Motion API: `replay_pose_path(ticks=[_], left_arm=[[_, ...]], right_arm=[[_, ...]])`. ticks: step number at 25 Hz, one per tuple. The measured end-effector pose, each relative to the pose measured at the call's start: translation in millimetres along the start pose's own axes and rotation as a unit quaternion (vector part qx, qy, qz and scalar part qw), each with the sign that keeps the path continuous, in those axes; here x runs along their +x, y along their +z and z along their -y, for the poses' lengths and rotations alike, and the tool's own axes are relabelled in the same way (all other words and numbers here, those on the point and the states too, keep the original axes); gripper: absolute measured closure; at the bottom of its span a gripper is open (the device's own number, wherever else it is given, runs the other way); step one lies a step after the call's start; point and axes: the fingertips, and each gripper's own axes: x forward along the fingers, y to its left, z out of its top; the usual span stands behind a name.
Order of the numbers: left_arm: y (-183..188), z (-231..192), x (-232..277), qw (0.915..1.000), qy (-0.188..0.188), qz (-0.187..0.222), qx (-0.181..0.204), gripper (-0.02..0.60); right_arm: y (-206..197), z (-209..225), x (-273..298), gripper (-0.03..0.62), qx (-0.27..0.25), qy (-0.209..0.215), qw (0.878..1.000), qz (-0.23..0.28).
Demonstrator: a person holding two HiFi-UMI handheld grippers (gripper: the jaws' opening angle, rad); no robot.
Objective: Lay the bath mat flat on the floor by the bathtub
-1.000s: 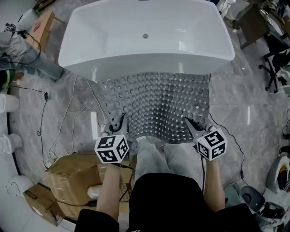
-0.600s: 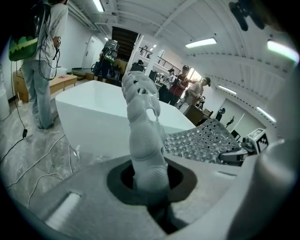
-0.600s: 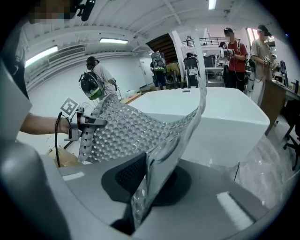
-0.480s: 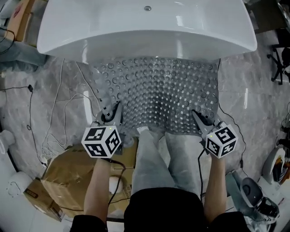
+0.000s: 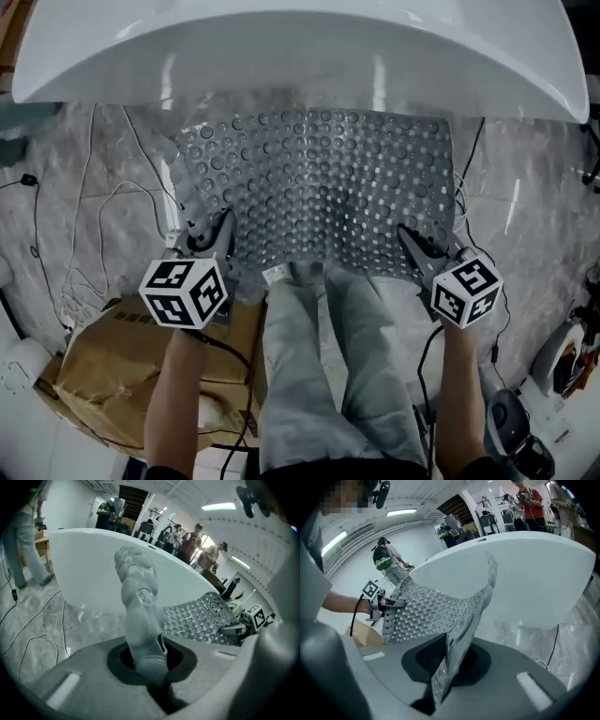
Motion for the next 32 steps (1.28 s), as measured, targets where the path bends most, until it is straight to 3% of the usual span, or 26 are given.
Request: replay_pose_path(ticks=[3,10,15,19,24,32], left_arm=[[-1,0,-10,0.9999,-0.012,-0.002,-0.001,0.552],[-6,4,-57,0.9999,-0.008,0.008,0.006,0.554],[-9,-8,-31,1.0000,-0.006,0.007,-0.003,0.554],[-4,-19,-6,0.9999,-0.005,0.001,0.015,0.554],[-10,-22,-2,0.9998,0.008,0.019,-0.007,0.554],[-12,-44,33,0.9994,0.029,0.012,0.011,0.552]], right_arm=[[8,-19,-4,0.566,-0.016,0.017,1.000,-0.004],[10,-59,-57,0.566,-0.036,-0.004,0.999,0.003],[-1,-37,-38,0.568,-0.028,-0.006,1.000,0.004],[-1,-16,-5,0.568,-0.039,-0.010,0.999,-0.009],[-11,-8,3,0.568,-0.019,-0.039,0.999,0.001],[-19,8,42,0.568,-0.006,-0.077,0.997,-0.011]])
